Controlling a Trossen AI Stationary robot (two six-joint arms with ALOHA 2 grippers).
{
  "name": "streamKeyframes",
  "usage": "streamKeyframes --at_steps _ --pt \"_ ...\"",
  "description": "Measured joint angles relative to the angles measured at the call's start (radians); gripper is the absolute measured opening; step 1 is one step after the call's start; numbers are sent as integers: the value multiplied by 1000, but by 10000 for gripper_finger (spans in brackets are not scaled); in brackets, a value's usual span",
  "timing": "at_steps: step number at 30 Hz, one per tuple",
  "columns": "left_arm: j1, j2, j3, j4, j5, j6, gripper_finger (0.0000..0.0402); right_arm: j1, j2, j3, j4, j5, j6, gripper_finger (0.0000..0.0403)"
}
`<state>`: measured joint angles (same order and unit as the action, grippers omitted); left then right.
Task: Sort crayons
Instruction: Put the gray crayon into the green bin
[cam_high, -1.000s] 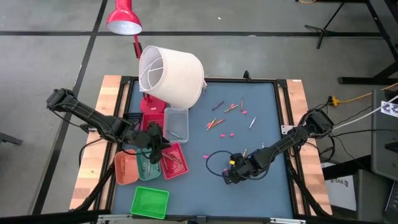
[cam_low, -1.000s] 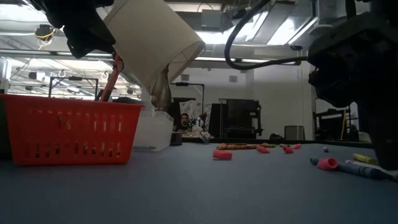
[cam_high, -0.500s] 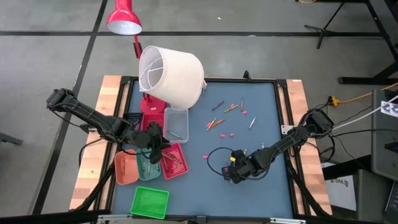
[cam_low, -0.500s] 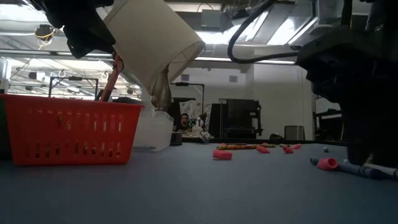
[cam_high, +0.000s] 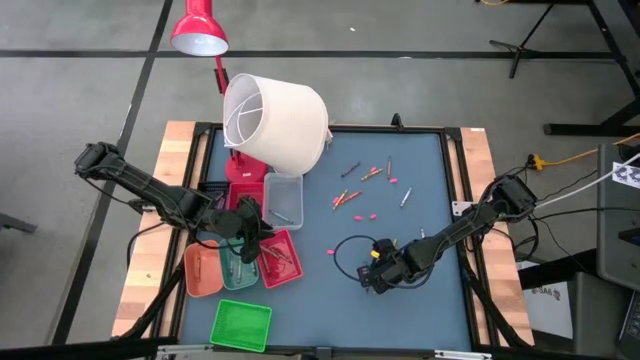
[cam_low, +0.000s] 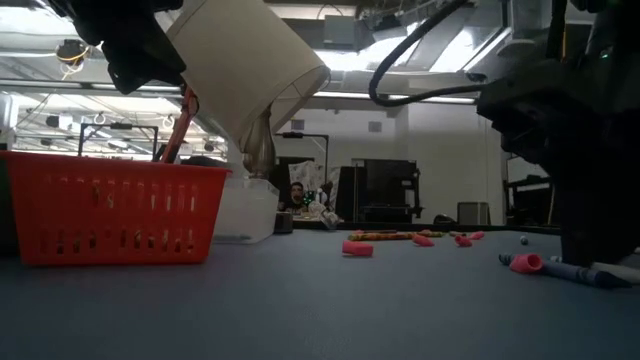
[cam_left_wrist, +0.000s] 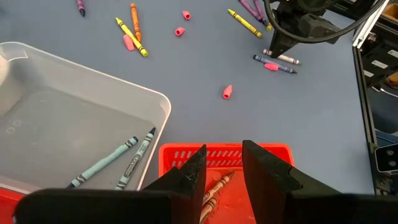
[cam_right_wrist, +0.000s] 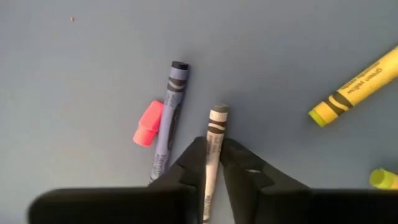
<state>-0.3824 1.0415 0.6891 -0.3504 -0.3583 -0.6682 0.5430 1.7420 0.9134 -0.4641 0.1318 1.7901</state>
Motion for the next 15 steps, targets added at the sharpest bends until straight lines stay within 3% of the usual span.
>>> streamKeyframes --at_steps 7,15 --pt "0 0 0 0 0 21 88 0 0 0 4 -1 -40 9" --pt "0 0 0 0 0 54 88 -1 0 0 11 -4 -99 28"
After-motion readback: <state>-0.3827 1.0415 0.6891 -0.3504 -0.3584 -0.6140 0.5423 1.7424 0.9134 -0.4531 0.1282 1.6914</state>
